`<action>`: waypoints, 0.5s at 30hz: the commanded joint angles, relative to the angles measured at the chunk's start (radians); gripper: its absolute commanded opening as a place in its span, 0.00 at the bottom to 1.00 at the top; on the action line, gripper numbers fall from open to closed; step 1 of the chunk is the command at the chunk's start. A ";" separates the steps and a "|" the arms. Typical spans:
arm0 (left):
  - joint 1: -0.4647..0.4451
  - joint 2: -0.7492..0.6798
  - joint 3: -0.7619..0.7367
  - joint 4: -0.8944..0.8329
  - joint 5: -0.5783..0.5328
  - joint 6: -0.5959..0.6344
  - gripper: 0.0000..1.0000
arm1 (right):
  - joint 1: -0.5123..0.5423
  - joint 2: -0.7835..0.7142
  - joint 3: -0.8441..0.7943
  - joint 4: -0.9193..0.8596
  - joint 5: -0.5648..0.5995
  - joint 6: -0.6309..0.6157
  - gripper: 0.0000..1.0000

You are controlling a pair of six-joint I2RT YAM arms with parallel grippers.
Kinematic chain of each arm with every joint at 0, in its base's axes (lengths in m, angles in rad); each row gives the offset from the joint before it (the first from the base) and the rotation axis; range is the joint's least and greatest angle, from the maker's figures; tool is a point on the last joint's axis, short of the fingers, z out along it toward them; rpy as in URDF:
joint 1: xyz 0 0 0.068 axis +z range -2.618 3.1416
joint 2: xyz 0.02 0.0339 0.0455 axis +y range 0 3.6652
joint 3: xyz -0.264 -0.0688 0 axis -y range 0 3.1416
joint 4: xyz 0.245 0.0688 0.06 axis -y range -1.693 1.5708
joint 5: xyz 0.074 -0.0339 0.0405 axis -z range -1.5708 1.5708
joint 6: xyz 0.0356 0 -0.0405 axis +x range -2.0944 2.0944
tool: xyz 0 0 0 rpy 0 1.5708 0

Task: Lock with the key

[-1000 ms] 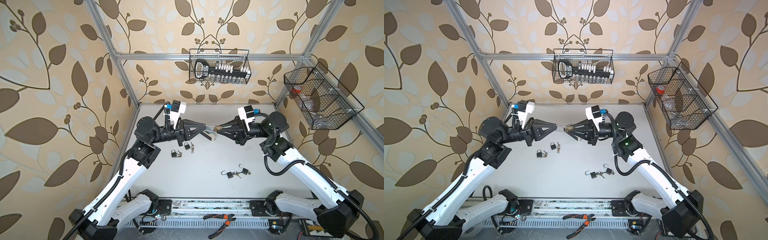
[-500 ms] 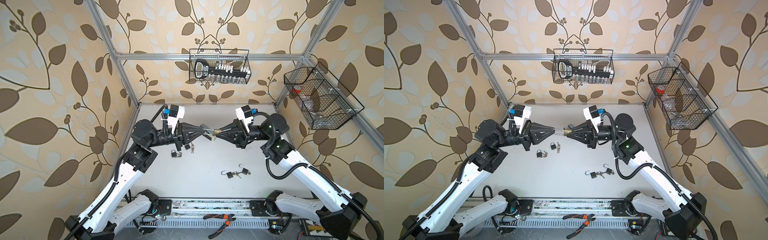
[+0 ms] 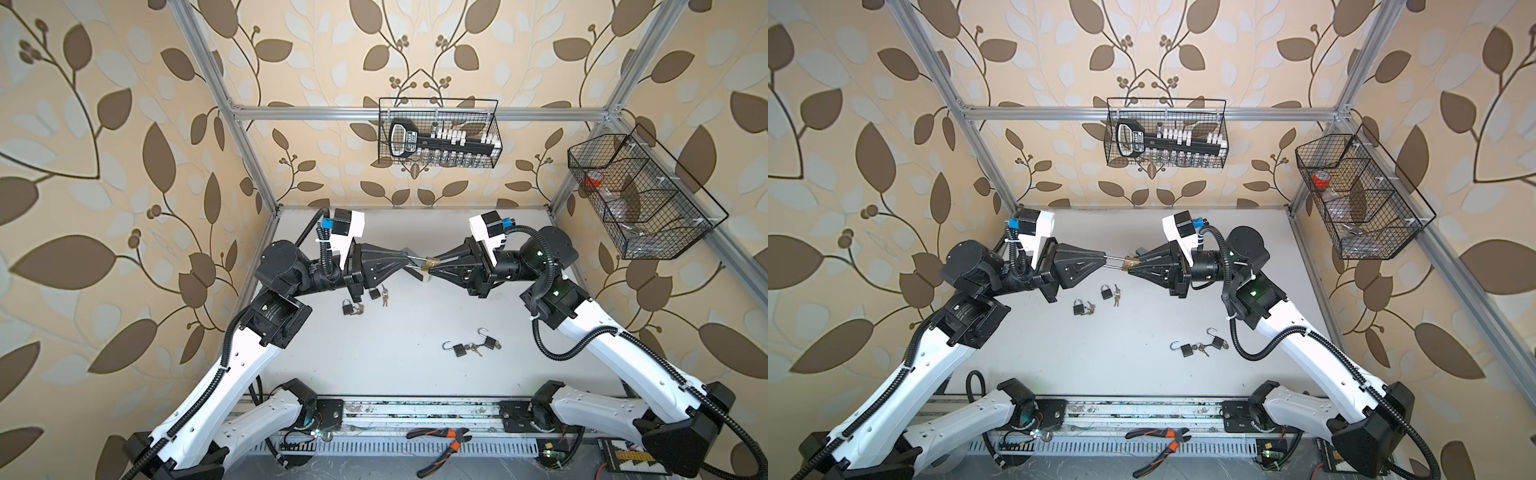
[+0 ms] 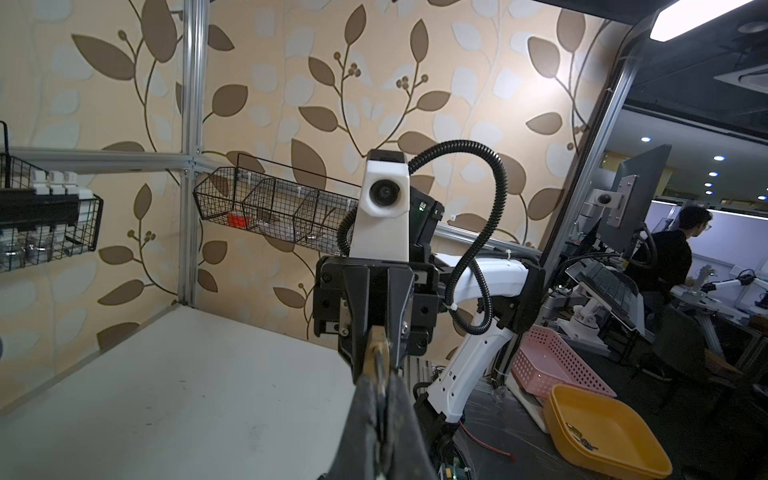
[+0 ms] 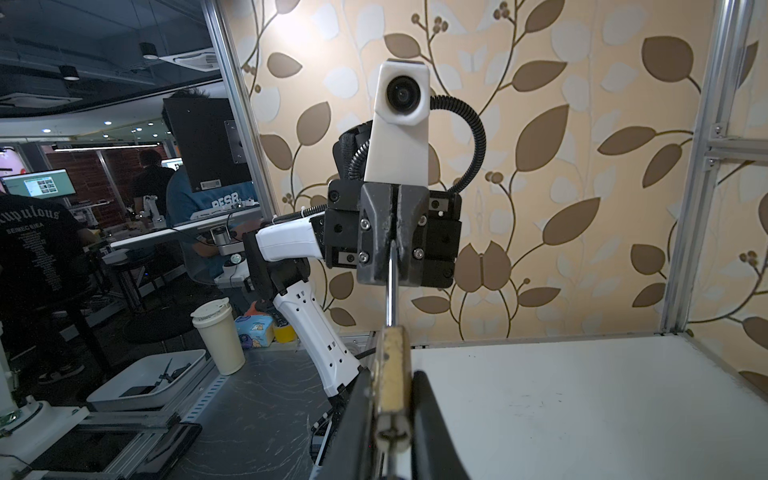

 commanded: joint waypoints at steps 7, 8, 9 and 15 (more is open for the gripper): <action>-0.087 0.049 -0.040 -0.110 -0.006 0.072 0.00 | 0.058 0.015 0.004 0.041 0.107 -0.018 0.00; -0.083 0.048 -0.035 -0.120 -0.007 0.074 0.00 | 0.058 0.000 -0.004 0.028 0.120 -0.034 0.00; -0.078 0.043 -0.031 -0.125 -0.011 0.075 0.00 | 0.054 -0.016 -0.009 0.000 0.137 -0.058 0.00; -0.041 0.004 -0.017 -0.132 -0.011 0.063 0.00 | 0.015 -0.083 -0.056 -0.066 0.157 -0.113 0.00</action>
